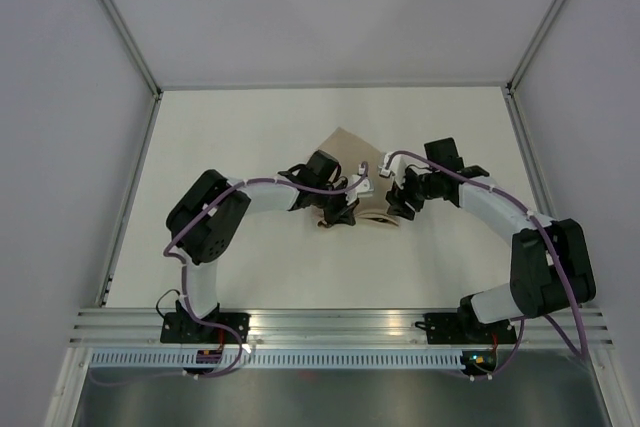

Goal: Fold the napkin, place the utensils inside, and roll it up
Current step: Roll the napkin with the utensil

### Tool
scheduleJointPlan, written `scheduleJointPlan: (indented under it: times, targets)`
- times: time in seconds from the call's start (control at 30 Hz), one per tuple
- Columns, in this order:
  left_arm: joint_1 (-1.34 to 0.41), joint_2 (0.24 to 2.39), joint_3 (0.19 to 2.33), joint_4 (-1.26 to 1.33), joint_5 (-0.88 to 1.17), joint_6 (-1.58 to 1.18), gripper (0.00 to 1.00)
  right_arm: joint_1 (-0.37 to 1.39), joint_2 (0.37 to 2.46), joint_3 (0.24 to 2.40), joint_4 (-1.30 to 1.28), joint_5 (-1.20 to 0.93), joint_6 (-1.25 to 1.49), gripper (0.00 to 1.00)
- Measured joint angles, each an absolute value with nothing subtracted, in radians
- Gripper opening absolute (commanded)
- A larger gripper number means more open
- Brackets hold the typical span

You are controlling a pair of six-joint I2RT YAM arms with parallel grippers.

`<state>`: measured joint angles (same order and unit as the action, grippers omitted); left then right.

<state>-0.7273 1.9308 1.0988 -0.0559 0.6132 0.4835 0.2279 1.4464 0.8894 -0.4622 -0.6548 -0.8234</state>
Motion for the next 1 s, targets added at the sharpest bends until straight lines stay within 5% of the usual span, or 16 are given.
scheduleJointPlan:
  times: [0.3, 1.0]
  targets:
    - [-0.683, 2.021, 1.23, -0.198, 0.755, 0.466, 0.02, 0.43, 1.447, 0.763, -0.254, -0.515, -0.822, 0.71]
    - [-0.638, 2.088, 1.307, -0.324, 0.887, 0.465, 0.02, 0.453, 1.436, 0.748, -0.184, -0.498, -0.814, 0.71]
